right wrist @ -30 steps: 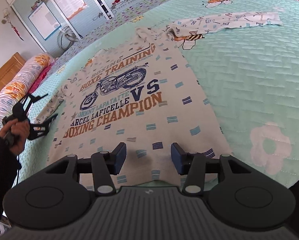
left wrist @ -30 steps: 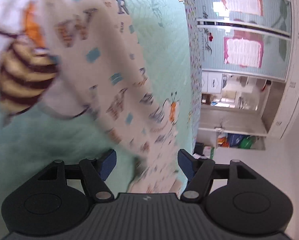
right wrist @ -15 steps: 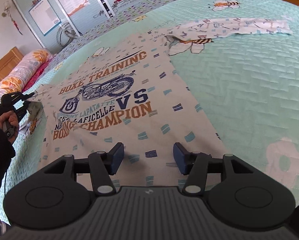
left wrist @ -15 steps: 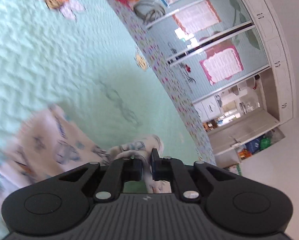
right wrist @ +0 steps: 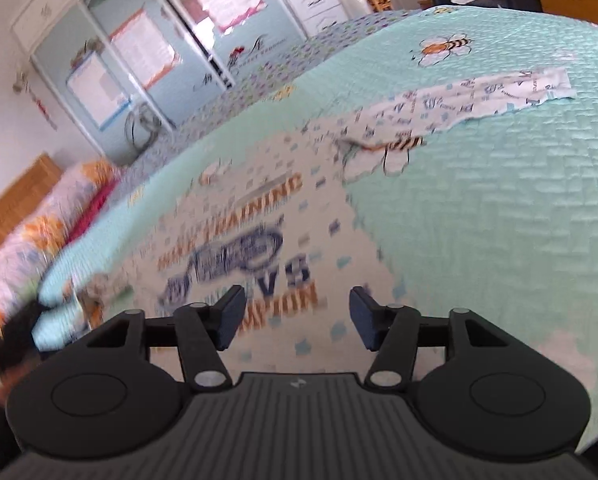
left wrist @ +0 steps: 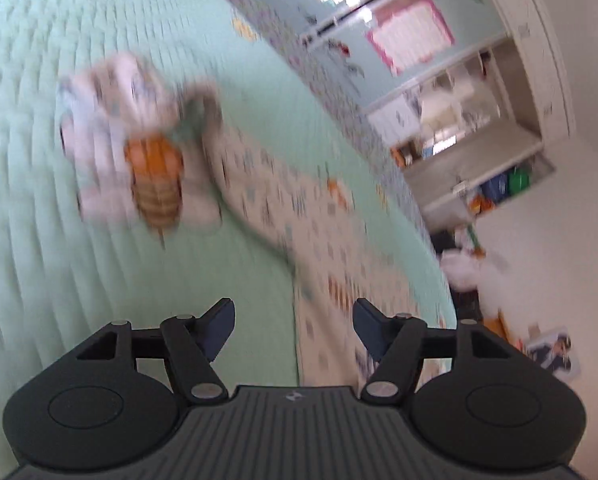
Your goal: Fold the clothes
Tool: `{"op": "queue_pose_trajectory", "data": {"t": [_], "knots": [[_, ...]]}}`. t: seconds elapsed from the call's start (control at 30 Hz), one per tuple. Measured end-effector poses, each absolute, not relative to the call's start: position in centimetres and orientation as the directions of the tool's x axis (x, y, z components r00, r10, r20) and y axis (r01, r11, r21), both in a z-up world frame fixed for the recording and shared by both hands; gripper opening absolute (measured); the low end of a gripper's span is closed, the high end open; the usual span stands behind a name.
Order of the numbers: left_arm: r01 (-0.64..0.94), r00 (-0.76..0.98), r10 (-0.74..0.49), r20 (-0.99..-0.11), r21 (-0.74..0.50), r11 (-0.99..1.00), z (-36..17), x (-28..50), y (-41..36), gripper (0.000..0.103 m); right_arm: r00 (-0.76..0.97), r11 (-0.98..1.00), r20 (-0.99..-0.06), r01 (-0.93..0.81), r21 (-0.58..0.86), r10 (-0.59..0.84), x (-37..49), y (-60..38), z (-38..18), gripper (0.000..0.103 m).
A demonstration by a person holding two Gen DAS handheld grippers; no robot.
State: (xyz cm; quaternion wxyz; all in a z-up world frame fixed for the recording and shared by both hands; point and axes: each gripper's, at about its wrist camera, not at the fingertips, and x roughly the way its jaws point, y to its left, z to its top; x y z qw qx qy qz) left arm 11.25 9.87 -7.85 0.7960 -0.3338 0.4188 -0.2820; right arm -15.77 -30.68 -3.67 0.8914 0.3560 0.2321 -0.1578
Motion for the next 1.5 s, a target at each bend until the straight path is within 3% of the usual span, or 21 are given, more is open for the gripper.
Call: {"op": "queue_pose_trajectory", "data": {"t": [0.17,0.4,0.47,0.5,0.53,0.57,0.67,0.73,0.77,0.9,0.97,1.03,1.27,1.5], "knots": [[0.238,0.397,-0.744,-0.538,-0.722,0.650,-8.8,8.6,6.6,0.068,0.874,0.504,-0.465,0.469,0.726,-0.143,-12.8,-38.9,-5.2,0.067],[0.231,0.375,-0.724,-0.579,-0.698,0.677,-9.5,10.1,5.4,0.068,0.897,0.113,-0.414,0.432,0.895,-0.157,-7.9,-47.8,-12.4,0.063],[0.234,0.372,-0.714,-0.593,-0.684,0.691,-9.3,9.9,4.7,0.068,0.890,0.053,-0.403,0.423,0.905,-0.212,-7.2,-50.0,-13.5,0.037],[0.233,0.372,-0.709,-0.599,-0.679,0.697,-9.3,9.9,4.6,0.068,0.877,0.029,-0.417,0.436,0.900,-0.238,-7.1,-51.2,-13.9,0.029],[0.233,0.373,-0.704,-0.604,-0.674,0.701,-9.2,9.9,4.5,0.068,0.863,0.005,-0.431,0.448,0.894,-0.264,-7.0,-52.5,-14.2,0.004],[0.232,0.374,-0.701,-0.608,-0.670,0.705,-9.2,10.0,4.3,0.068,0.860,-0.010,-0.427,0.442,0.897,-0.280,-7.3,-53.5,-14.5,0.000],[0.232,0.379,-0.695,-0.612,-0.664,0.711,-9.3,9.9,4.2,0.068,0.844,0.041,-0.416,0.455,0.890,-0.340,-9.0,-55.6,-13.7,0.002],[0.233,0.383,-0.694,-0.610,-0.663,0.711,-9.4,9.6,4.3,0.068,0.852,0.074,-0.423,0.464,0.883,-0.308,-10.6,-54.2,-13.2,0.005],[0.235,0.384,-0.694,-0.609,-0.662,0.711,-9.4,9.4,4.3,0.068,0.859,0.085,-0.426,0.465,0.881,-0.283,-11.5,-53.2,-13.1,0.014],[0.241,0.349,-0.719,-0.601,-0.683,0.689,-9.1,8.3,4.8,0.068,0.879,0.133,-0.441,0.467,0.874,-0.183,-14.9,-49.4,-12.5,0.021],[0.251,0.332,-0.725,-0.603,-0.684,0.684,-8.8,7.3,5.4,0.068,0.884,0.157,-0.448,0.465,0.871,-0.132,-16.6,-47.5,-12.2,0.036],[0.237,0.310,-0.734,-0.605,-0.698,0.676,-9.1,6.3,6.1,0.068,0.887,0.181,-0.455,0.462,0.868,-0.081,-18.3,-45.6,-12.0,0.041],[0.031,0.229,-0.845,-0.483,-0.864,0.502,-11.9,3.1,9.4,0.068,0.873,0.245,-0.478,0.446,0.861,0.092,-23.9,-38.9,-11.1,0.042],[-0.009,0.231,-0.863,-0.449,-0.888,0.459,-12.5,0.5,9.1,0.068,0.884,0.159,-0.439,0.415,0.896,0.163,-25.6,-34.2,-12.5,0.041]]}}
